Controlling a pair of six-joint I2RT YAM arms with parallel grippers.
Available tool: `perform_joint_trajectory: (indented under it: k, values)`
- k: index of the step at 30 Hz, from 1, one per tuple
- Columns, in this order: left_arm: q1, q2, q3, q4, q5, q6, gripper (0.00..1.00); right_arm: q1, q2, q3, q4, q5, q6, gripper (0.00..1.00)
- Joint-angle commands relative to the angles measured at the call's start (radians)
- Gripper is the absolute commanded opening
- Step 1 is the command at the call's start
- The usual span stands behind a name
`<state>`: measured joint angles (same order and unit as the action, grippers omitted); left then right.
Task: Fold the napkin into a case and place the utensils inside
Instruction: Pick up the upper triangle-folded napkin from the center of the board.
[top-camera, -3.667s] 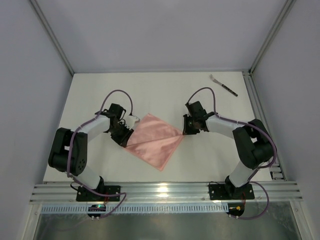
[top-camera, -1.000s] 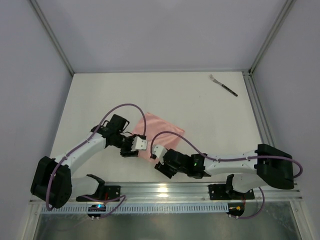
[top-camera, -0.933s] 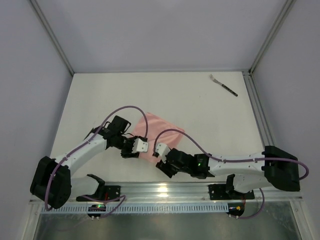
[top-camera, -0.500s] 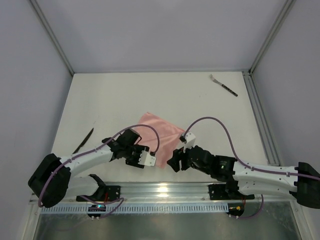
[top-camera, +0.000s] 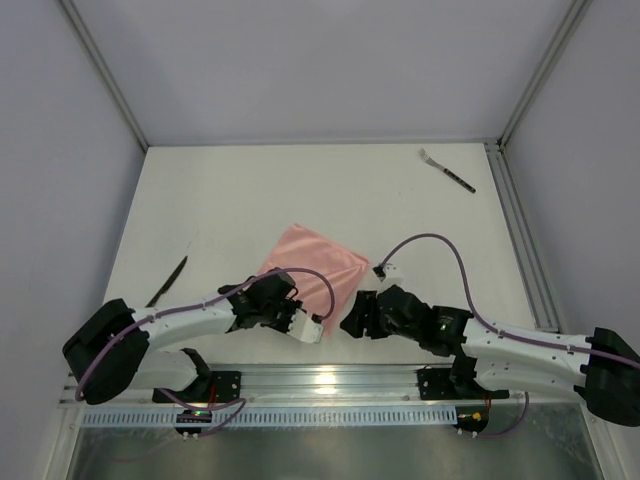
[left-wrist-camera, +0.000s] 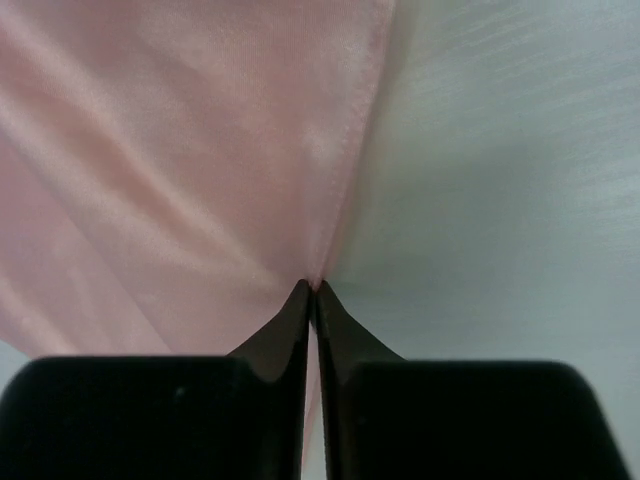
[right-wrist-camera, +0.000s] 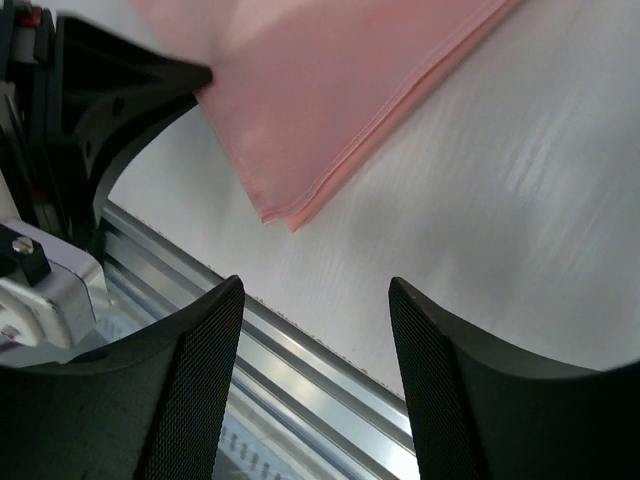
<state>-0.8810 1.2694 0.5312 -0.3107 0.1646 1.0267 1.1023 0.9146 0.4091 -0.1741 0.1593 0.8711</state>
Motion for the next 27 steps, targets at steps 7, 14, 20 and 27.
perform_joint_trajectory:
  k: [7, 14, 20, 27]
  values:
    - [-0.007, 0.008, 0.075, -0.077, 0.039, -0.157, 0.0, -0.088, 0.013, -0.107, 0.211, -0.096, 0.402, 0.65]
    - [-0.006, 0.008, 0.197, -0.212, 0.102, -0.223, 0.0, -0.088, -0.017, 0.098, 0.068, -0.003, -0.008, 0.65]
    - [-0.004, 0.036, 0.233, -0.261, 0.119, -0.243, 0.0, 0.118, -0.053, 0.103, 0.152, 0.184, -0.702, 0.65]
    - [0.0, 0.079, 0.312, -0.333, 0.147, -0.272, 0.0, 0.323, -0.097, 0.022, 0.274, 0.282, -1.17, 0.65]
